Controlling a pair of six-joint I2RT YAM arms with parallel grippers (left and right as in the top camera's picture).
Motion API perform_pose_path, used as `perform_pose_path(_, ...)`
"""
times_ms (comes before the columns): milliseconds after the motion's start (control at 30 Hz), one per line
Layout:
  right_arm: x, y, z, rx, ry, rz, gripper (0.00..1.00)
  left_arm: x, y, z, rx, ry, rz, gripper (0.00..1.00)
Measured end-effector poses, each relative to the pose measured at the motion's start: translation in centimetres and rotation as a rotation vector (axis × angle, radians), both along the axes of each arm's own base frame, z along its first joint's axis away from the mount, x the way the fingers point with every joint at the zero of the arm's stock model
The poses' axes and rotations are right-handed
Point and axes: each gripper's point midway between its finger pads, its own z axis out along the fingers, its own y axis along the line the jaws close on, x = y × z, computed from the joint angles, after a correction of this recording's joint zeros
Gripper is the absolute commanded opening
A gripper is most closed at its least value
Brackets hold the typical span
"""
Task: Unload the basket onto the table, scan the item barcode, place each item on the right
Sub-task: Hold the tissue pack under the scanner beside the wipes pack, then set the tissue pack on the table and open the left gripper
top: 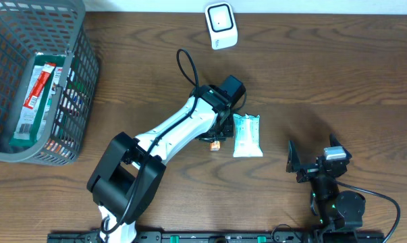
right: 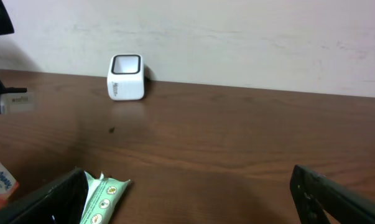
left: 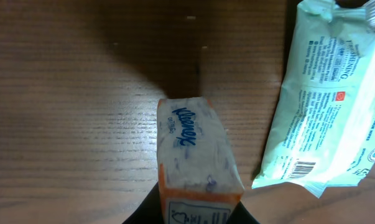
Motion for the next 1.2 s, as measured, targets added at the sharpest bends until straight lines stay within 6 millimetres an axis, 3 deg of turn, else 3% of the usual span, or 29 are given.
perform_pose_path(767, 0.0, 0.0, 0.0, 0.000, 0.000, 0.000, 0.99, -0.1, 0.1, -1.1, -0.008, -0.005, 0.023, 0.24)
perform_pose_path(1000, 0.0, 0.0, 0.0, 0.000, 0.000, 0.000, 0.99, -0.1, 0.1, -1.1, -0.008, -0.005, 0.023, 0.62)
perform_pose_path(1200, 0.0, 0.0, 0.0, 0.000, 0.000, 0.000, 0.99, -0.1, 0.1, -1.1, -0.007, -0.004, 0.026, 0.73)
